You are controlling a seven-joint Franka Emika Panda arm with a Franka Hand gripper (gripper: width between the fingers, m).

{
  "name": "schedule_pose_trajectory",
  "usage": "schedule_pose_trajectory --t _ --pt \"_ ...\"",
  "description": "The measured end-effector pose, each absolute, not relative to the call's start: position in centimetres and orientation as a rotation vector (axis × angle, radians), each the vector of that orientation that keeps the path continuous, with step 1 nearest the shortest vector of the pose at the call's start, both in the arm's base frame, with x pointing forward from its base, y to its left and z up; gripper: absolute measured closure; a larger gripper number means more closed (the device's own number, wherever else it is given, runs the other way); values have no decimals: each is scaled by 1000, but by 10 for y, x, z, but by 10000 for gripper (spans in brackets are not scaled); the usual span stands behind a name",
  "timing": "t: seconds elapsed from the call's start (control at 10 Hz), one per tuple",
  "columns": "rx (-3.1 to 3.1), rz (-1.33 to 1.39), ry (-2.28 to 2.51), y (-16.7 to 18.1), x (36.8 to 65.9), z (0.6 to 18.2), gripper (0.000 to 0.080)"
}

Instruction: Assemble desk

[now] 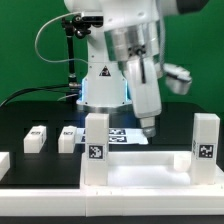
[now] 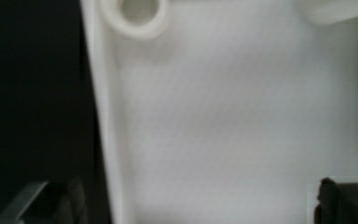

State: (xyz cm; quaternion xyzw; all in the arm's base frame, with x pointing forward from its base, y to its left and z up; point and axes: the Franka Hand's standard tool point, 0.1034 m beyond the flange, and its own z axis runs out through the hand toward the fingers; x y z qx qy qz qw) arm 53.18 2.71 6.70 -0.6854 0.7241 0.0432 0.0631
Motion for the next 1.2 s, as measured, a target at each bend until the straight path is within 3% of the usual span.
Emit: schedule_pose_trajectory --t 0.1,0.3,0.7,0.9,1.0,1.2 --pt "-2094 109 2206 26 510 45 151" --pt "-2126 130 2224 26 503 18 151" --pt "-2151 225 2216 42 507 11 151" --pt "-2153 226 2215 42 506 11 392" --pt "-2153 226 2215 42 506 11 392" --pt "-2156 225 2212 42 507 11 707"
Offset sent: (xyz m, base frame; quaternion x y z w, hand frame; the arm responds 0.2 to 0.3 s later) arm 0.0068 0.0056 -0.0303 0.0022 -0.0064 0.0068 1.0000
